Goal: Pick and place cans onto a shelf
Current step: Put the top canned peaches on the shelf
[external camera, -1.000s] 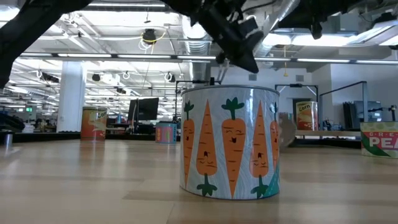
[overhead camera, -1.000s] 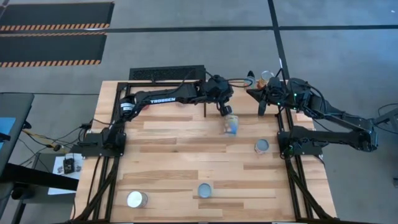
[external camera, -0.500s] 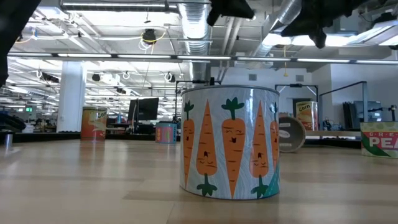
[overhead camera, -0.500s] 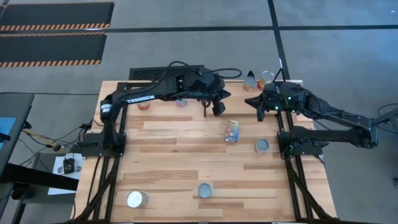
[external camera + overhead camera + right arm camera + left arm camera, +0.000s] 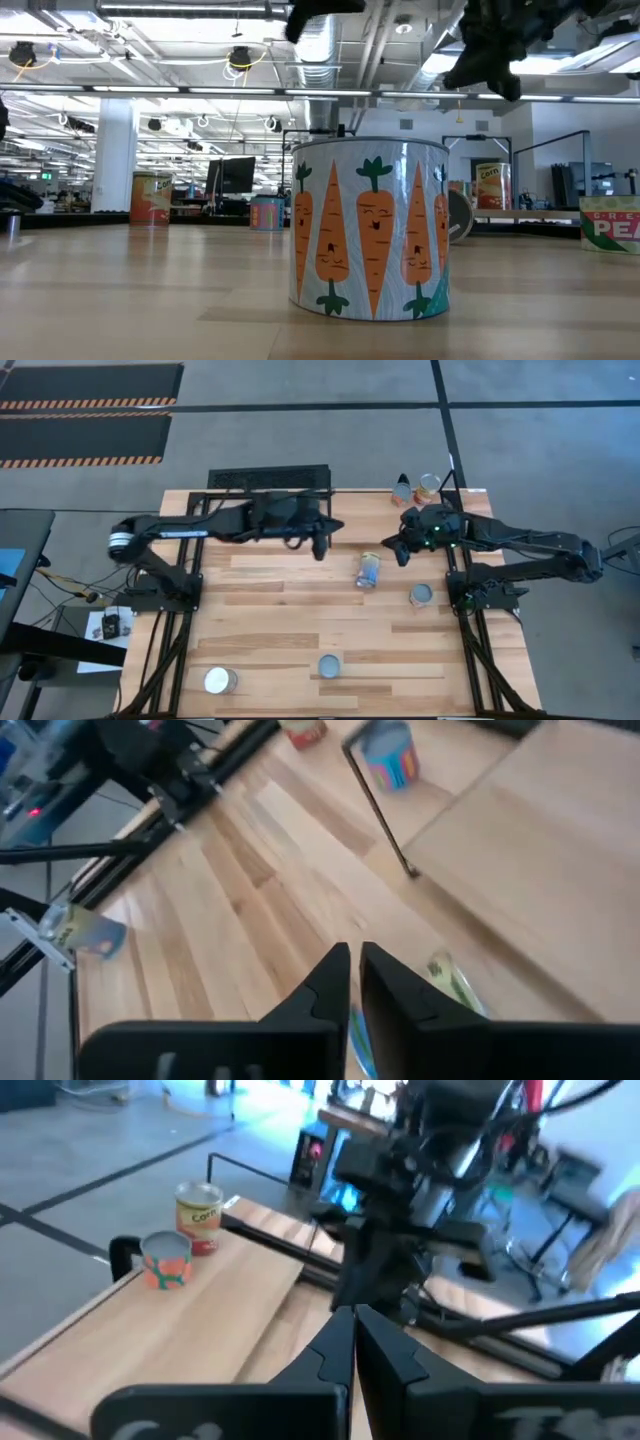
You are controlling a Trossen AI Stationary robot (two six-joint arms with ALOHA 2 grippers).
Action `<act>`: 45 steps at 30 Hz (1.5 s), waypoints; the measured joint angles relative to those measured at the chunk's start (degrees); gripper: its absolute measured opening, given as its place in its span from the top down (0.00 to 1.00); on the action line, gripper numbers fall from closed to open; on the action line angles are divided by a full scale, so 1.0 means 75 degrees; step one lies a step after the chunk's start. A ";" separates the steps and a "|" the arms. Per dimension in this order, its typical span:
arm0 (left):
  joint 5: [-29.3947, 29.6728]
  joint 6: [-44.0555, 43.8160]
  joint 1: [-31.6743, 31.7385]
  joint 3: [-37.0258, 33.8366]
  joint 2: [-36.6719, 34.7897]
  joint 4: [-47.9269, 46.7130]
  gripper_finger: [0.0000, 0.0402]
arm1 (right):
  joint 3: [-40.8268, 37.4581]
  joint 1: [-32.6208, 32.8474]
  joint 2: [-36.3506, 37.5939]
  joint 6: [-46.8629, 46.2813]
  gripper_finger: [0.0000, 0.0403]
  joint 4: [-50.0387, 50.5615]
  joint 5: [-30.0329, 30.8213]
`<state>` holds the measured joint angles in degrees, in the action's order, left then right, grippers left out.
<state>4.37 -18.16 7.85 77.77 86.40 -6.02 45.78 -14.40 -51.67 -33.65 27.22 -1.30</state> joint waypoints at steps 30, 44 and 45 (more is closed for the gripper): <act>0.1512 -0.0785 -0.0162 -0.5184 -0.6168 -0.0380 1.00 | 0.0635 0.0016 -0.4479 -0.6320 0.03 0.0692 0.0391; 0.1383 -0.0578 -0.0090 -0.5181 -0.6822 -0.1169 1.00 | 0.1917 -0.0048 -0.6485 -0.5478 0.09 0.1367 -0.0248; 0.1384 -0.0578 -0.0090 -0.5175 -0.6837 -0.1155 1.00 | 0.1974 -0.0050 -0.6606 -0.5419 0.11 0.1351 -0.0386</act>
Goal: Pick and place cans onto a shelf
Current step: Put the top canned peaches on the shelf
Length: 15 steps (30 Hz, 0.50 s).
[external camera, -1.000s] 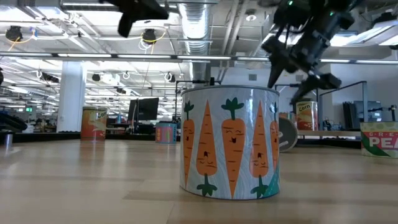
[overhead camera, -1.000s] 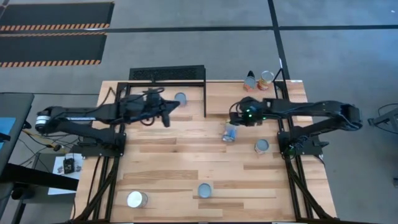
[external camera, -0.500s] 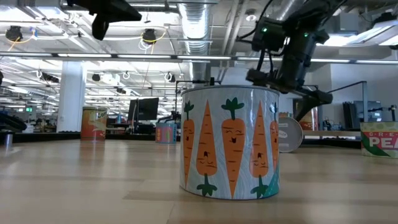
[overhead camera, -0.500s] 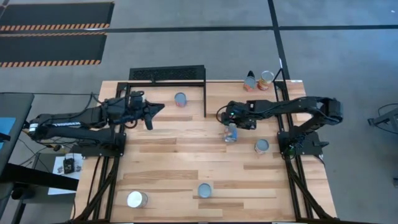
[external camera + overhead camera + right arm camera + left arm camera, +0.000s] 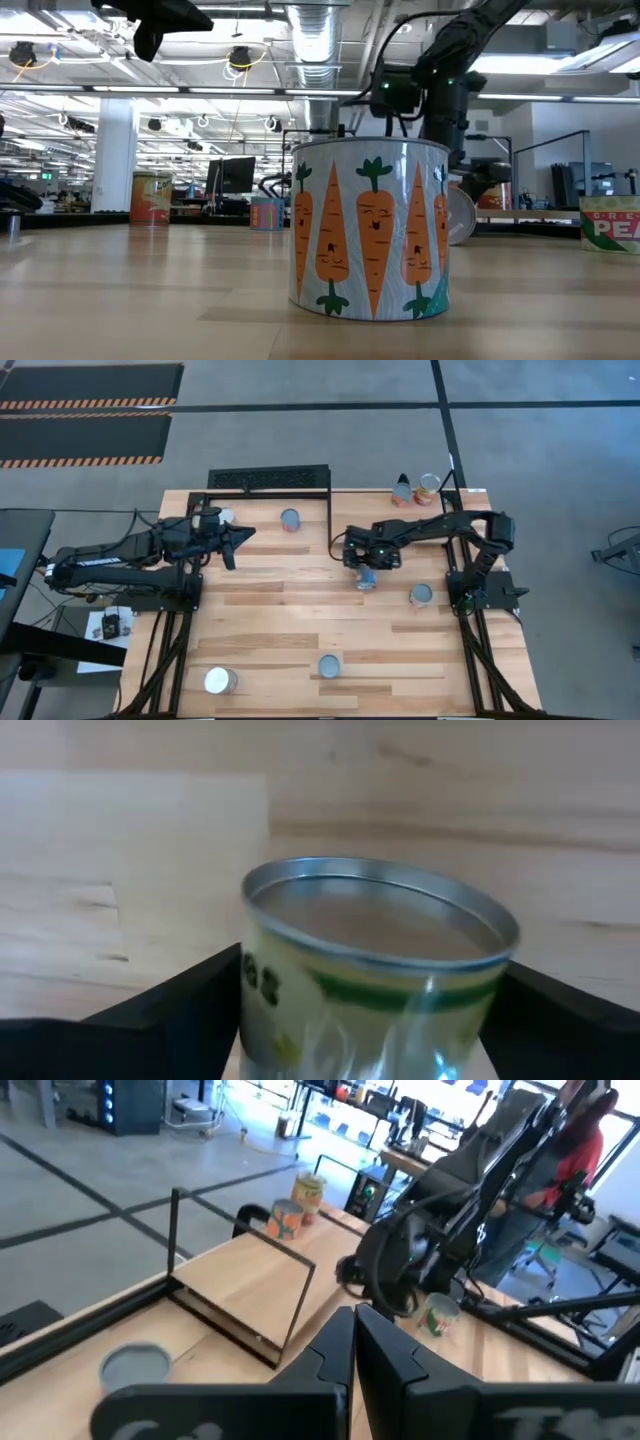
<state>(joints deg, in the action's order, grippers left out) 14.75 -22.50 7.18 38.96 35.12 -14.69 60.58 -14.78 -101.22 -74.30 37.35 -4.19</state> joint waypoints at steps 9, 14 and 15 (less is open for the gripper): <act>-0.0089 0.0006 0.0000 0.0000 -0.0044 -0.0060 1.00 | 0.0367 -0.0001 -0.0330 0.0457 0.24 0.0017 -0.0254; -0.0129 0.0044 0.0000 0.0000 -0.0041 -0.0063 1.00 | 0.0386 0.0022 0.0235 0.0522 0.24 0.0142 0.0742; -0.0129 0.0044 0.0000 0.0000 -0.0041 -0.0063 1.00 | 0.0390 0.0060 0.0404 0.0523 0.24 0.0232 0.1090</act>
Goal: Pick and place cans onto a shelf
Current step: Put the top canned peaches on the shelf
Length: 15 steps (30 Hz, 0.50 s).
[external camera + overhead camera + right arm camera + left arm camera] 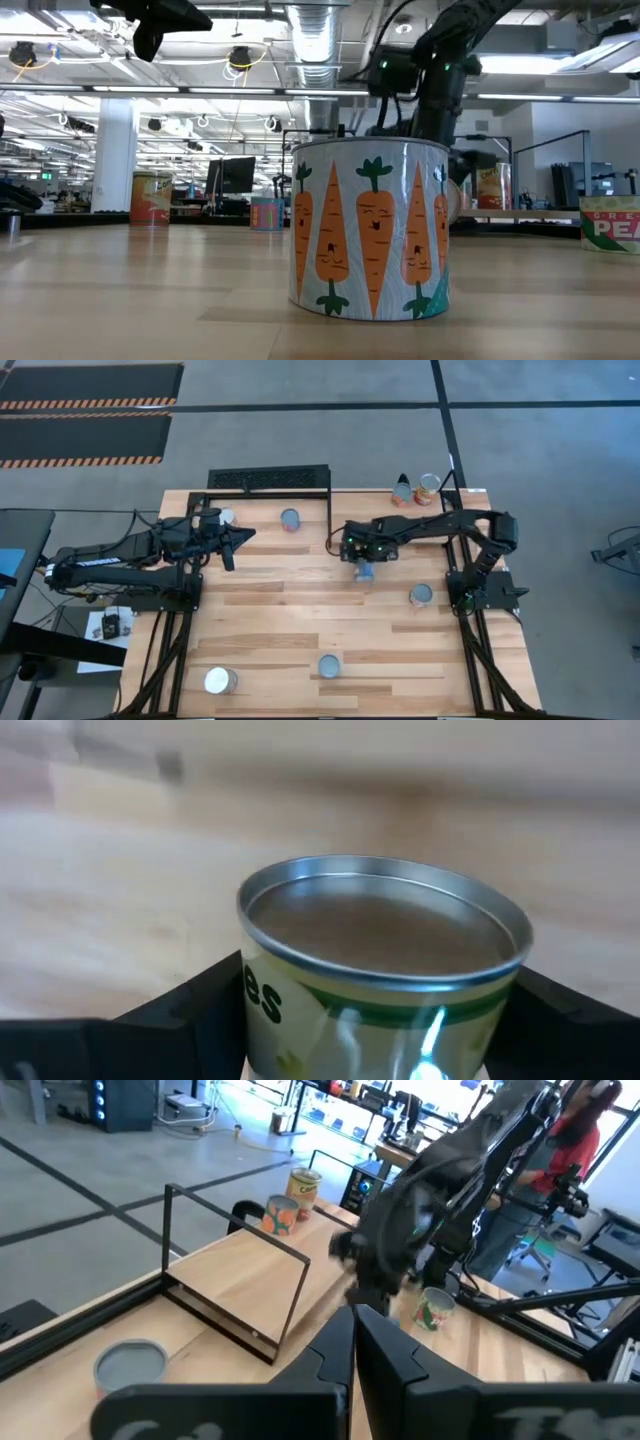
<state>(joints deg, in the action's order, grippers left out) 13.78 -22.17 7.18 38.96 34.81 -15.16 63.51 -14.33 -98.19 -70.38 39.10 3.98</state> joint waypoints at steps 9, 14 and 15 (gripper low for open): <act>-0.0213 0.0000 0.0000 0.0000 0.0003 0.0003 1.00 | 0.0005 0.0822 0.1249 0.0002 0.24 0.0193 0.4532; -0.0283 -0.0001 0.0000 0.0000 0.0003 0.0000 1.00 | 0.0005 0.0694 0.1063 0.0001 0.24 0.0123 0.6567; -0.0303 -0.0003 0.0000 0.0000 0.0003 0.0001 1.00 | 0.0005 0.0612 0.0962 0.0003 0.24 0.0074 0.6819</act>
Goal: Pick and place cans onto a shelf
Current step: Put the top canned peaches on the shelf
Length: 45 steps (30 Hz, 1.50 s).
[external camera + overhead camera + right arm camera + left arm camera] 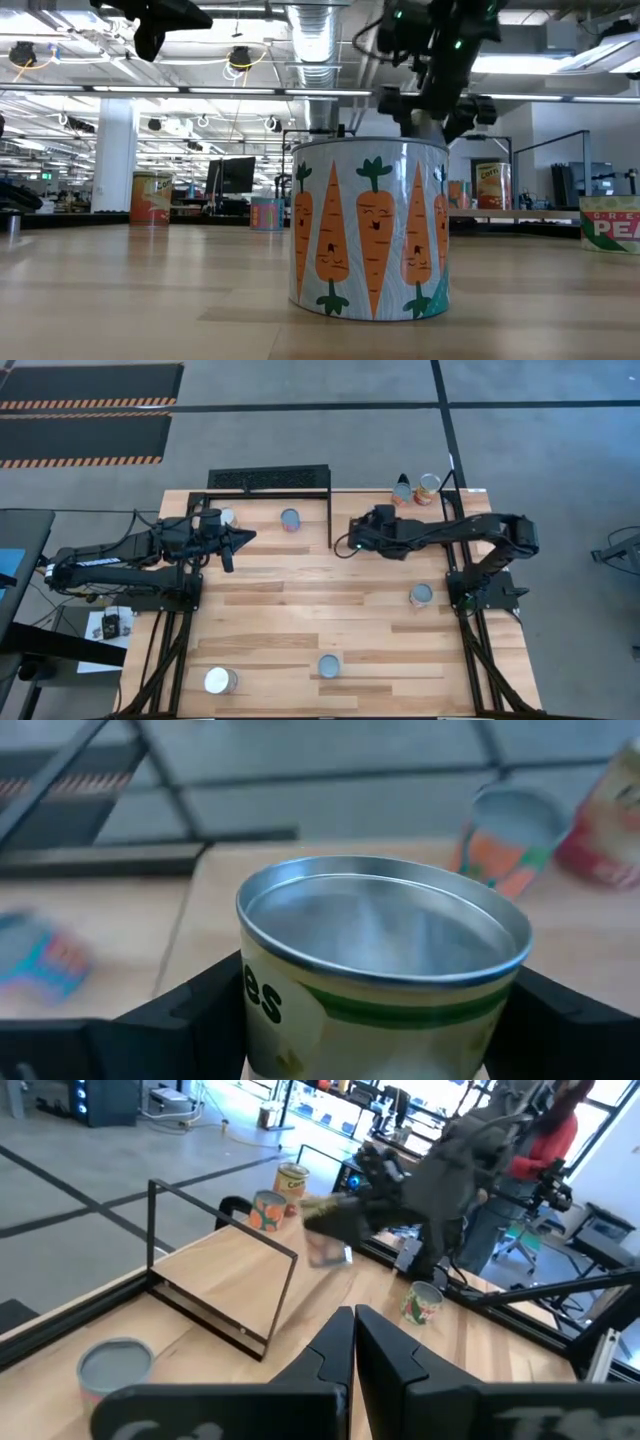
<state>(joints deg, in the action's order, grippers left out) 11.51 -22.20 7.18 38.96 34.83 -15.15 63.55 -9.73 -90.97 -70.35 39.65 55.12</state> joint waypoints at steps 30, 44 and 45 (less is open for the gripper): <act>-0.0082 0.0000 0.0000 0.0000 -0.0003 0.0004 1.00 | -0.0009 -0.1160 -0.1432 0.2621 0.05 -0.2133 -0.0597; -0.0087 -0.0006 0.0001 0.0000 -0.0003 0.0004 1.00 | -0.0003 -0.1157 -0.1342 0.2656 0.07 -0.2073 -0.0855; -0.0087 -0.0006 0.0001 0.0000 -0.0003 0.0004 1.00 | -0.0003 -0.1157 -0.1298 0.2659 0.07 -0.2084 -0.0870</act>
<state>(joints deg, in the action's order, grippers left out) 10.85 -22.24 7.19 38.96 34.81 -15.11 63.53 -18.41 -100.71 -50.41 24.02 48.59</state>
